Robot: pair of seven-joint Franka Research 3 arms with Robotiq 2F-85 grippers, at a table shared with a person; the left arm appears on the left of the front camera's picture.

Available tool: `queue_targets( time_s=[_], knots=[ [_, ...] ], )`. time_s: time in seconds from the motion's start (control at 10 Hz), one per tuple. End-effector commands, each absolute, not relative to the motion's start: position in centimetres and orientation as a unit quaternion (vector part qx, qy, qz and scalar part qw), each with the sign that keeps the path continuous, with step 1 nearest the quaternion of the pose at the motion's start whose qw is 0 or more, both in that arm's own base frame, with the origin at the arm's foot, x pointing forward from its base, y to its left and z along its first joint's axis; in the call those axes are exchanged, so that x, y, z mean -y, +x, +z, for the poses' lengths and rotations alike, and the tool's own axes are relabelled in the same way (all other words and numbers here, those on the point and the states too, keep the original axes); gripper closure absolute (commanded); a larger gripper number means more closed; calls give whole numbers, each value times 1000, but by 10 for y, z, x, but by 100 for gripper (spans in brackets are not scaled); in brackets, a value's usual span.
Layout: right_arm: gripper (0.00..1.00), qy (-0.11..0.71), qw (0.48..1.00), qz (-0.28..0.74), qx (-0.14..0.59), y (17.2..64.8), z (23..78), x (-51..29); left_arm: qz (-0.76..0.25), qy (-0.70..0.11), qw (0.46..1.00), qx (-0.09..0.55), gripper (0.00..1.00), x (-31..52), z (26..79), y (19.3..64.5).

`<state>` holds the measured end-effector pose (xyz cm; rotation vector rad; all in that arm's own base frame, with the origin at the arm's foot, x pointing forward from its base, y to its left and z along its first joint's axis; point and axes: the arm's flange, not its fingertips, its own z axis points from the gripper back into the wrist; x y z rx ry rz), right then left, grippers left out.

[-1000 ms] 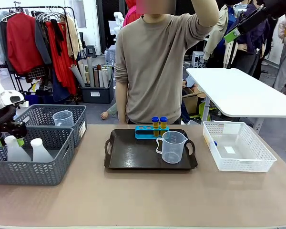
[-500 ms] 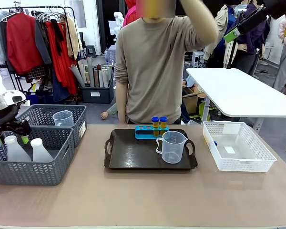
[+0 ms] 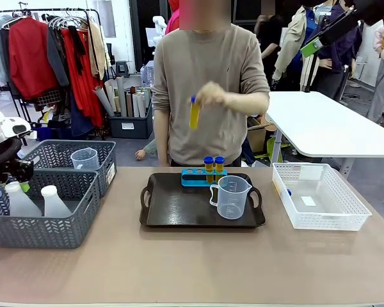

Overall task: Prepare the laboratory tools.
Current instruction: Pick up one Small flask and place it on the Handle tray.

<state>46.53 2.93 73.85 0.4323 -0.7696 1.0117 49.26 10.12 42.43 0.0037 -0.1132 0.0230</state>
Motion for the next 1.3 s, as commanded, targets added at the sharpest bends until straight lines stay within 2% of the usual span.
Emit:
queue_targets(
  time_s=[0.0, 0.3, 0.9, 1.2],
  knots=[
    [0, 199, 782, 470, 358, 464, 739, -30, 25, 4, 998, 56, 100, -103, 427, 489],
    [0, 199, 782, 470, 358, 464, 739, -30, 32, 8, 998, 58, 100, -102, 456, 491],
    [0, 199, 782, 470, 358, 464, 739, -30, -2, 10, 997, 78, 100, -84, 640, 508],
    [0, 199, 782, 470, 358, 464, 739, -30, -34, 33, 991, 126, 100, -75, 717, 507]
  ],
)
